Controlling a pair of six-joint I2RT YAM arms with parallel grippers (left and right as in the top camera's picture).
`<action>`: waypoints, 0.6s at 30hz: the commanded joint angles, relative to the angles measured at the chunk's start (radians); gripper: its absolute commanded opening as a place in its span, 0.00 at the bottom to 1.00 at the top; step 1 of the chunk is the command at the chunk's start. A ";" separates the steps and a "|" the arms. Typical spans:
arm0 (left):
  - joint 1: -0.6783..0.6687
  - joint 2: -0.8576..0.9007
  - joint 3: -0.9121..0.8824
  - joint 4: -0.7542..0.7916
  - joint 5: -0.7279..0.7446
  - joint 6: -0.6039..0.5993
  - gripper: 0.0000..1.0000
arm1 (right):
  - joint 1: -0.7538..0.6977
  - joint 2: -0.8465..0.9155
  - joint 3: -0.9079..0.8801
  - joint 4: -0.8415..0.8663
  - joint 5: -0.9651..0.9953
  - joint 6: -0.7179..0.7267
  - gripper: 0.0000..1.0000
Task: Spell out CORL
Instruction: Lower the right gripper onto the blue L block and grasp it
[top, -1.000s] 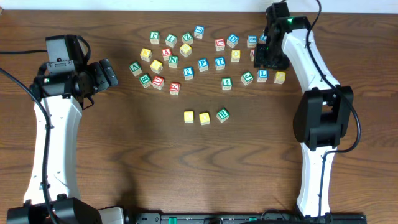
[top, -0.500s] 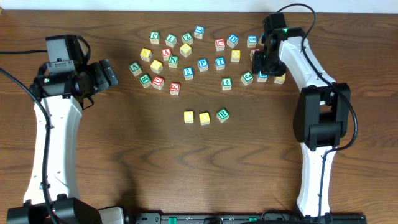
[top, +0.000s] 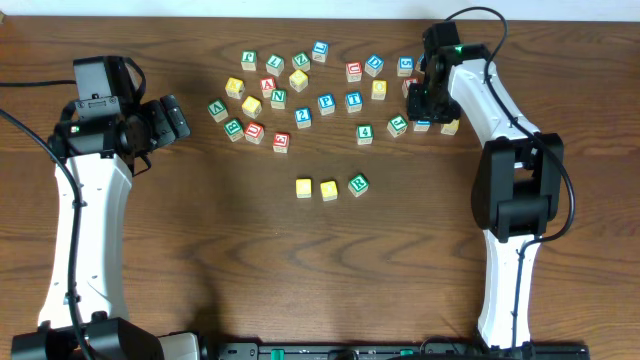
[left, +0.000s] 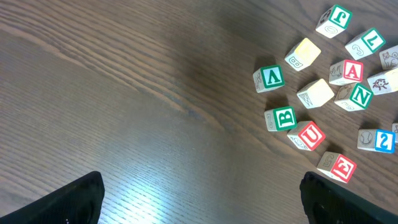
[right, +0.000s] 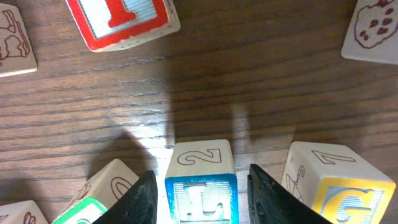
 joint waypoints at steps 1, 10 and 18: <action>0.000 0.010 0.016 0.000 -0.002 -0.002 0.99 | 0.016 0.009 -0.011 -0.004 0.026 -0.013 0.40; 0.000 0.010 0.016 0.000 -0.002 -0.002 0.99 | 0.016 0.009 -0.031 -0.005 0.027 -0.013 0.33; 0.000 0.010 0.016 0.001 -0.002 -0.002 0.99 | 0.016 0.006 0.066 -0.084 0.027 -0.013 0.25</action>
